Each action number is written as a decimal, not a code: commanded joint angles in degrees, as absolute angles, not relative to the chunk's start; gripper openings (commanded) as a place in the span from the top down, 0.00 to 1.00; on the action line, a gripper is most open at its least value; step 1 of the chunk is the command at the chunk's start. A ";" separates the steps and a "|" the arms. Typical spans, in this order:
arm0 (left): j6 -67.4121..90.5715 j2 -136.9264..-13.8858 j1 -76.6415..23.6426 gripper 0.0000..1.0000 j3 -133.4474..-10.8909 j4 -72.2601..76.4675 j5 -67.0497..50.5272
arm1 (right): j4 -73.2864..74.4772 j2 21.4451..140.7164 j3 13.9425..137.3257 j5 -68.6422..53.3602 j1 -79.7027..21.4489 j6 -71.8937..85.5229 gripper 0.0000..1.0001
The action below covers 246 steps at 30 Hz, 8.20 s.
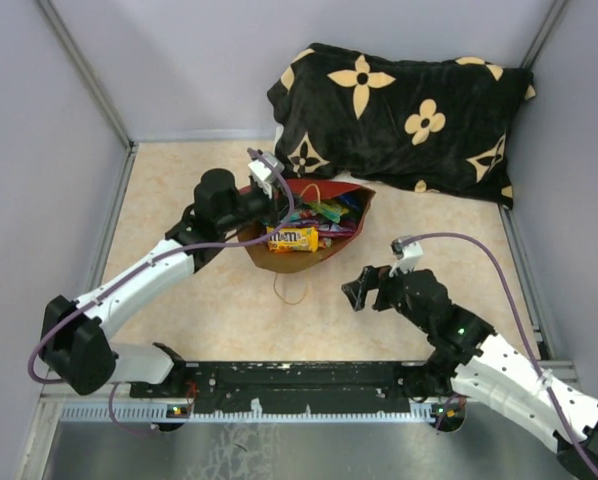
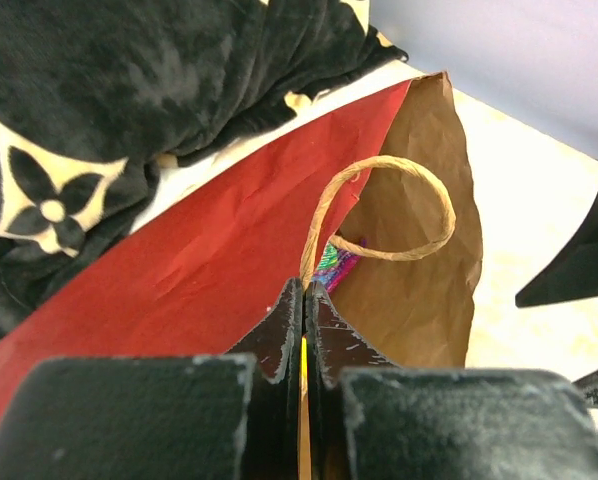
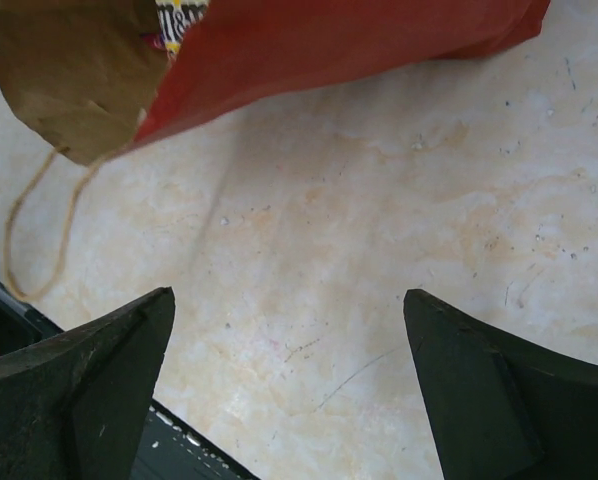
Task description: Take the snacks out of the paper bag
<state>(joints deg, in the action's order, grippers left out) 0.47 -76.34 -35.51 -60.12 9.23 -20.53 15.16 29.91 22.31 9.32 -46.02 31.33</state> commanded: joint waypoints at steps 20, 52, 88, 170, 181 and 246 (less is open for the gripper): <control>5.37 -63.75 -43.33 1.00 -47.15 10.51 -15.04 | 22.88 27.02 42.75 14.59 -46.58 23.59 0.01; 12.94 -55.84 -45.25 1.00 -34.27 10.88 -18.47 | 26.15 132.85 126.48 8.97 -6.57 12.37 0.96; 21.74 -55.65 -45.82 1.00 -30.09 12.57 -14.88 | -6.55 108.47 102.98 -8.05 -22.62 18.96 0.01; 18.79 -83.84 -25.57 1.00 -77.44 -18.69 -15.54 | -15.40 54.51 32.32 23.17 -71.80 11.83 0.01; 22.76 -79.74 -21.22 1.00 -68.65 -8.62 -20.37 | -30.66 65.97 32.55 32.50 -81.19 16.20 0.04; 19.35 -79.23 -32.19 1.00 -67.32 -7.61 -24.28 | -49.87 91.69 19.94 22.96 -53.94 64.49 0.27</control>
